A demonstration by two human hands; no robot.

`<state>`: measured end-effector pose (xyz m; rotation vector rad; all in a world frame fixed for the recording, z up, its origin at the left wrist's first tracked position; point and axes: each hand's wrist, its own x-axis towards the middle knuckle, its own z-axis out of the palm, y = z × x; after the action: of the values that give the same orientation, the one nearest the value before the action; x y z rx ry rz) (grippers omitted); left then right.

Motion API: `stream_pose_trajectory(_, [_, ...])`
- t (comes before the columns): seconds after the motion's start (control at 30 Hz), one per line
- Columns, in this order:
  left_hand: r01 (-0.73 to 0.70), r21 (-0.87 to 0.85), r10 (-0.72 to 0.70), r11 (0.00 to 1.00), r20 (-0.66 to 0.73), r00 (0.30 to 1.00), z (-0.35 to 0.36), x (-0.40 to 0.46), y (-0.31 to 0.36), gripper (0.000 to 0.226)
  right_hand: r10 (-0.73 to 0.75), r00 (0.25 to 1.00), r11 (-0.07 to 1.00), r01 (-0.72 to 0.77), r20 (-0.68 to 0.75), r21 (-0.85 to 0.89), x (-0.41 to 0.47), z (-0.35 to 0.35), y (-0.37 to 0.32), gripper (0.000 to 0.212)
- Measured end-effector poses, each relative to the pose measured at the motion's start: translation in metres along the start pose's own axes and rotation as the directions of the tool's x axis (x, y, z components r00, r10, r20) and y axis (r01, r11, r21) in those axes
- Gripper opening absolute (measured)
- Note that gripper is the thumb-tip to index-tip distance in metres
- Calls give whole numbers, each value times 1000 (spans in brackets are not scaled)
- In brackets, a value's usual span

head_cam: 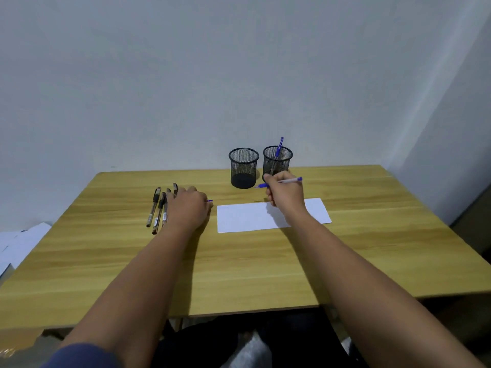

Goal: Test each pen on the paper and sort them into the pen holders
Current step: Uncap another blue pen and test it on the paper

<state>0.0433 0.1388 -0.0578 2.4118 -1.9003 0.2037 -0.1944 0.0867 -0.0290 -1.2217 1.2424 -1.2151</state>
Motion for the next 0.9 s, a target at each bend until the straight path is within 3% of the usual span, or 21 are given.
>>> stream_pose_trajectory(0.1, [8, -79, -11, 997, -27, 1000, 7, -2, 1, 46, -56, 997, 997, 59, 61, -46, 0, 8, 12, 26])
stream_pose_trajectory(0.2, [-123, -183, 90, 975, -175, 980, 10, -9, -1, 54, -104, 991, 993, 109, 88, -52, 3, 16, 18, 25])
stream_pose_trajectory(0.33, [-268, -224, 249, 937, -108, 962, 18, -24, -4, 63, -63, 993, 998, 63, 100, 1, 7, 26, 32, 26])
stream_pose_trajectory(0.5, [-257, -222, 248, 941, -67, 966, 30, -33, -8, 73, 2, 996, 1000, -4, 92, 20, 13, 28, 56, 33])
stream_pose_trajectory(0.63, [-253, -209, 238, 945, -93, 967, 32, -34, -7, 74, 16, 994, 1000, -18, 106, 15, 15, 34, 52, 26])
stream_pose_trajectory(0.73, [-250, -229, 231, 941, -105, 967, 34, -32, -7, 72, -7, 987, 1000, 5, 159, 13, 13, 41, 41, 20])
stream_pose_trajectory(0.9, [-262, -250, 233, 932, -141, 962, 38, -30, -7, 68, -142, 963, 987, 155, 229, -39, 14, 55, 33, 41])
